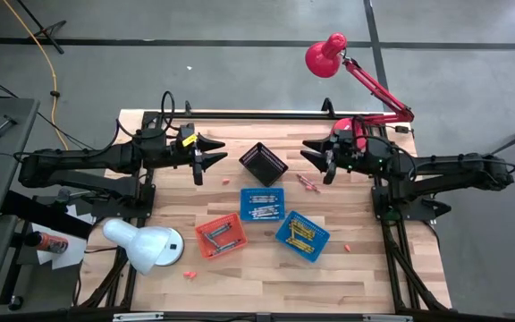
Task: Sort crayons
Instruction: Put the pink crayon into the black bin
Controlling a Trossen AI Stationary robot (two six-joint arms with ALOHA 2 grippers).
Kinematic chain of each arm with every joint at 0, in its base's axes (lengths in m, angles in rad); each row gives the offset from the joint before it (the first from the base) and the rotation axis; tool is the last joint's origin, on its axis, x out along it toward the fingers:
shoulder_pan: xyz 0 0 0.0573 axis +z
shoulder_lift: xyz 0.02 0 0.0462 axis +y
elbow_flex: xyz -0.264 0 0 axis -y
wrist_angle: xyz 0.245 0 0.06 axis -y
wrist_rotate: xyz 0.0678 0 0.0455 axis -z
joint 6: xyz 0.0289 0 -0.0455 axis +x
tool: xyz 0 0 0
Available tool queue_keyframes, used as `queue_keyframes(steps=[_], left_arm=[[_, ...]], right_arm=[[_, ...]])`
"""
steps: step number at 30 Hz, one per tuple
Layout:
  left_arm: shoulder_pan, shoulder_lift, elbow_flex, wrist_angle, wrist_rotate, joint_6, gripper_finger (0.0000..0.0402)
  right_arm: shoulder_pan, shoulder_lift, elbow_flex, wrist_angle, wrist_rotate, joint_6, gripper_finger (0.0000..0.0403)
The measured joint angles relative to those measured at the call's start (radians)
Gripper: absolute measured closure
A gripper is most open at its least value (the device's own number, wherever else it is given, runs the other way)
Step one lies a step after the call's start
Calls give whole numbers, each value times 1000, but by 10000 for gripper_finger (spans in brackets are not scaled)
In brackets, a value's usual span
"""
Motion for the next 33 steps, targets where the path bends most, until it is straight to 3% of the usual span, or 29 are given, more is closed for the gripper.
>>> queue_keyframes(steps=[17, 22, 28, 33], left_arm=[[0, 0, 0, 0, -1, -1, 247], [12, 24, 4, -28, -195, -126, 247], [200, 153, 165, -587, -140, -308, 248], [370, 321, 215, -954, -100, -321, 248]], right_arm=[[0, 0, 1, -9, 0, 26, 219], [0, 1, 1, -16, 10, 26, 219], [0, 1, 1, -16, 93, 26, 219], [0, 1, 1, -16, 123, 26, 219]])
